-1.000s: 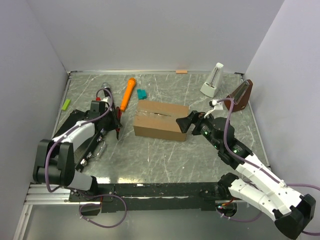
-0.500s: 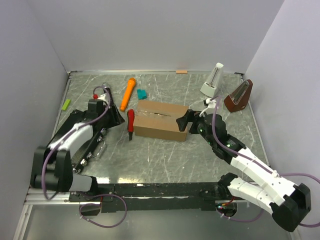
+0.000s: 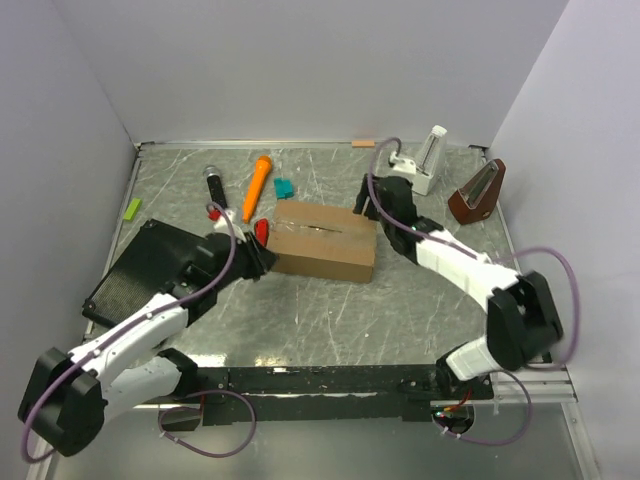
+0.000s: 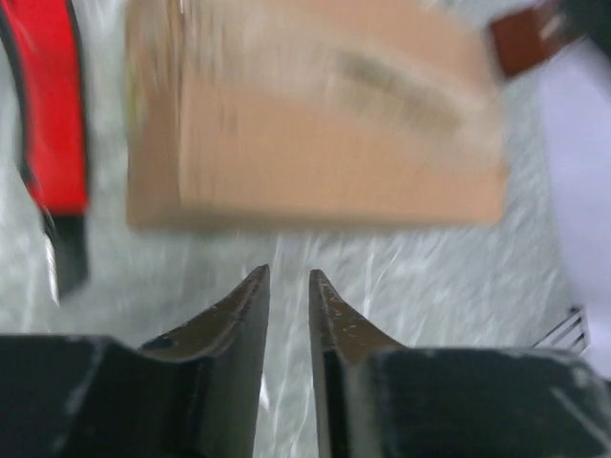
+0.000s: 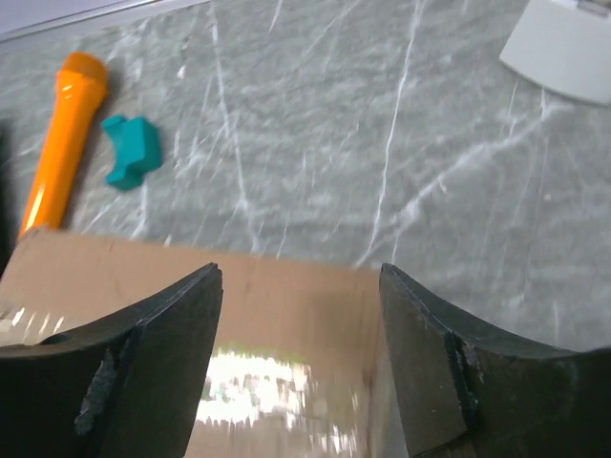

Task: Unpack the express box
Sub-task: Place the knife at the center of the board, then adjust the express box at the center of the board.

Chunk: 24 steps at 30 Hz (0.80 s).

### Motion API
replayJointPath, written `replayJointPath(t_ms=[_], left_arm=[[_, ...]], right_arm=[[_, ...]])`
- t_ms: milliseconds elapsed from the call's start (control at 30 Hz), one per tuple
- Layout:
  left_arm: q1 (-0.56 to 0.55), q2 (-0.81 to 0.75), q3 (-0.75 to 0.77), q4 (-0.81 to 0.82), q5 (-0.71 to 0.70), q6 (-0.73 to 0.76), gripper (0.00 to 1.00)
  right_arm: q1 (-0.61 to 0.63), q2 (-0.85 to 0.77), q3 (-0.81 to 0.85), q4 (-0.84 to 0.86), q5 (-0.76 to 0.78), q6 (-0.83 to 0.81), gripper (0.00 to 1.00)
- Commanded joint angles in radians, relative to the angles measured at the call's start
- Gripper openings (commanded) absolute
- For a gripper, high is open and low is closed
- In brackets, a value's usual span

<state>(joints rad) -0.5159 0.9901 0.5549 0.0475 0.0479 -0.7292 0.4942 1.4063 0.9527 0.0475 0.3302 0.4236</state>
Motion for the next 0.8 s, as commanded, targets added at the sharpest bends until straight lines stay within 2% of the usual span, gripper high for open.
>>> replayJointPath(t_ms=[0,67,200,333,467,667,767], left_arm=[[-0.102,0.051,-0.016,-0.003,-0.108,-0.095,0.26],[-0.137,0.080,-0.015,-0.003,-0.120,-0.105,0.24],[-0.179,0.163,0.003,0.003,-0.118,-0.128,0.22],[-0.200,0.263,0.043,-0.020,-0.121,-0.133,0.19],[-0.200,0.381,0.105,-0.084,-0.161,-0.095,0.32],[-0.203,0.470,0.162,-0.107,-0.189,-0.061,0.47],[-0.203,0.469,0.169,-0.071,-0.197,-0.027,0.50]], right_arm=[[-0.011,0.147,0.158,0.037,0.046,-0.072,0.73],[-0.016,0.209,0.187,0.061,0.012,-0.111,0.73],[-0.017,0.322,0.271,-0.038,-0.019,-0.112,0.75],[-0.017,0.341,0.250,-0.100,-0.068,-0.100,0.56],[-0.019,0.287,0.169,-0.141,-0.071,-0.066,0.48],[0.000,0.131,-0.024,-0.173,-0.108,0.004,0.47],[0.029,0.031,-0.103,-0.205,-0.132,0.027,0.47]])
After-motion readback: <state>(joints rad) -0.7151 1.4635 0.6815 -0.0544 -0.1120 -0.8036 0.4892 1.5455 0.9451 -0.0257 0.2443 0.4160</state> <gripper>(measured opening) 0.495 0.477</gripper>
